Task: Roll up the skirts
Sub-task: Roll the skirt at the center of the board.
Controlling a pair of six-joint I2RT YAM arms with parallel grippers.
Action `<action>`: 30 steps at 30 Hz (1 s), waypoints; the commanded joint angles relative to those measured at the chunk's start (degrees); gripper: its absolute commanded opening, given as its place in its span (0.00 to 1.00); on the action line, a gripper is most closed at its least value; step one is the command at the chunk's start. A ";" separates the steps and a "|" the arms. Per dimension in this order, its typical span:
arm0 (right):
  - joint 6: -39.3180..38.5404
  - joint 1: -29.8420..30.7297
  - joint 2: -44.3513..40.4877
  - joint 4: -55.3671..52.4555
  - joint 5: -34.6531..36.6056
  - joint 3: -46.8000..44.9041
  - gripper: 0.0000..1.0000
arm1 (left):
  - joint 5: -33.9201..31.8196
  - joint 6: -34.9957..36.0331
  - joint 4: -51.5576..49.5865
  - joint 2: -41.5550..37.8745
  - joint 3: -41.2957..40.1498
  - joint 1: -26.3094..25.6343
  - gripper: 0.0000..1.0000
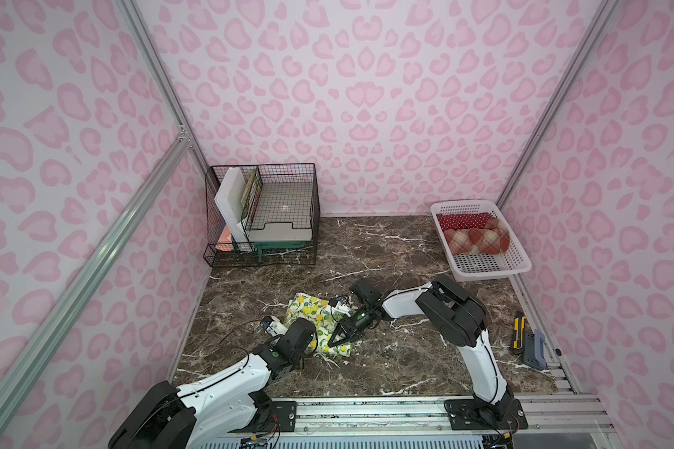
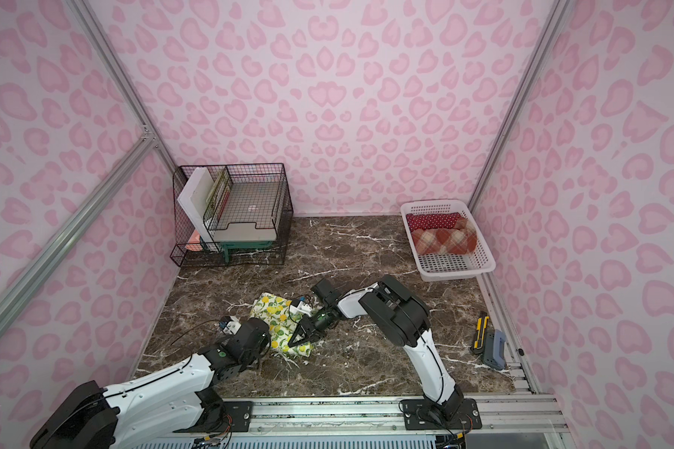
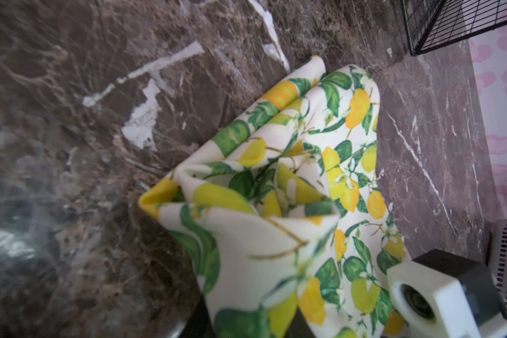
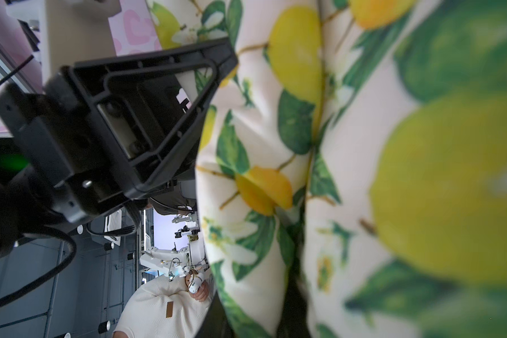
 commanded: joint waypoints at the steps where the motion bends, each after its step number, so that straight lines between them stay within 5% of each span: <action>1: -0.78 0.04 0.02 -3.93 2.53 -0.76 0.00 | -2.97 1.55 -5.86 2.42 0.59 0.07 0.24; 5: -0.73 0.11 0.06 -3.71 2.45 -1.57 0.00 | -3.95 2.79 -5.56 5.37 2.09 0.12 0.29; 8: -1.35 0.03 -0.06 -4.96 3.10 -1.78 0.01 | -3.39 3.22 -4.10 7.53 2.41 0.07 0.00; 12: -6.74 -0.43 -4.21 -12.94 10.89 -2.15 0.39 | -3.55 4.35 -7.76 7.14 4.12 0.07 0.00; 16: -11.42 -0.39 -13.16 -22.08 25.41 -4.52 0.52 | -3.86 5.10 -10.74 4.97 4.47 0.07 0.00; 25: -15.73 4.63 -34.49 -32.69 46.79 -7.18 0.58 | -2.08 8.42 -13.65 4.84 6.35 0.07 0.00; 30: -18.49 16.72 -37.00 -27.56 55.99 -4.17 0.41 | -0.88 9.05 -13.20 6.80 7.68 0.07 0.00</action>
